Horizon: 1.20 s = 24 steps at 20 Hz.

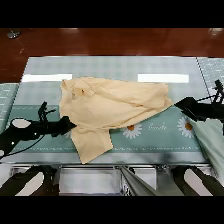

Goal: Fold the shirts.

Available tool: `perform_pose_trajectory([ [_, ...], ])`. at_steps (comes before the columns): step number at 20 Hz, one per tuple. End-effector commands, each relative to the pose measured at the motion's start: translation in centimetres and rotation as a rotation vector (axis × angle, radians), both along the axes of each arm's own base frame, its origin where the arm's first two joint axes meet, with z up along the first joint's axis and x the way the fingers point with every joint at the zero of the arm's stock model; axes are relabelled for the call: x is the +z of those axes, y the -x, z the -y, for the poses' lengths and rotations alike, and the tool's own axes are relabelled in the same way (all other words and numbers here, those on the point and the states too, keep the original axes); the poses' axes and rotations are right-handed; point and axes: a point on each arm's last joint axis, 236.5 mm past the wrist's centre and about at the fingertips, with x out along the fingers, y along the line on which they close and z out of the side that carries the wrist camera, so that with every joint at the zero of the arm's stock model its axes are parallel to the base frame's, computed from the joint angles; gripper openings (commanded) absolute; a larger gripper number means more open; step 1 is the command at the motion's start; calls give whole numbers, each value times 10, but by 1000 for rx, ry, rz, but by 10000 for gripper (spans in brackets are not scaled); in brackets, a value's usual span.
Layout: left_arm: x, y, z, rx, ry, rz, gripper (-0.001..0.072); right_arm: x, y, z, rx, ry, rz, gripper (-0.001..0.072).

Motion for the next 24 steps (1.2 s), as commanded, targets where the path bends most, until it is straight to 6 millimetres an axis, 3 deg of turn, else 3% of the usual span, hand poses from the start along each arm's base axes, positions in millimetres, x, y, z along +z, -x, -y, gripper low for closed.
perform_pose_trajectory([
  [1,22,-26,12,-52,3,99,36,-20,-3,36,-150,1,-51,630],
  [6,61,-60,14,-65,6,205,37,-54,-33,25,-102,-84,-136,629],
  [11,63,-62,14,-66,6,213,37,-77,-66,-10,19,-140,-200,628],
  [16,63,-62,14,-67,6,213,37,-89,-89,-29,60,-153,-223,612],
  [17,63,-62,14,-67,6,212,37,-92,-90,-31,60,-157,-233,572],
  [19,63,-62,14,-67,6,213,37,-95,-90,-33,56,-172,-246,163],
  [20,64,-62,14,-66,7,213,37,-93,-89,-34,64,-173,-245,24],
  [22,64,-62,14,-65,6,215,37,-83,-90,-38,123,-179,-236,23],
  [24,75,-70,14,-72,8,242,37,-59,-97,-42,184,-185,-209,23],
])
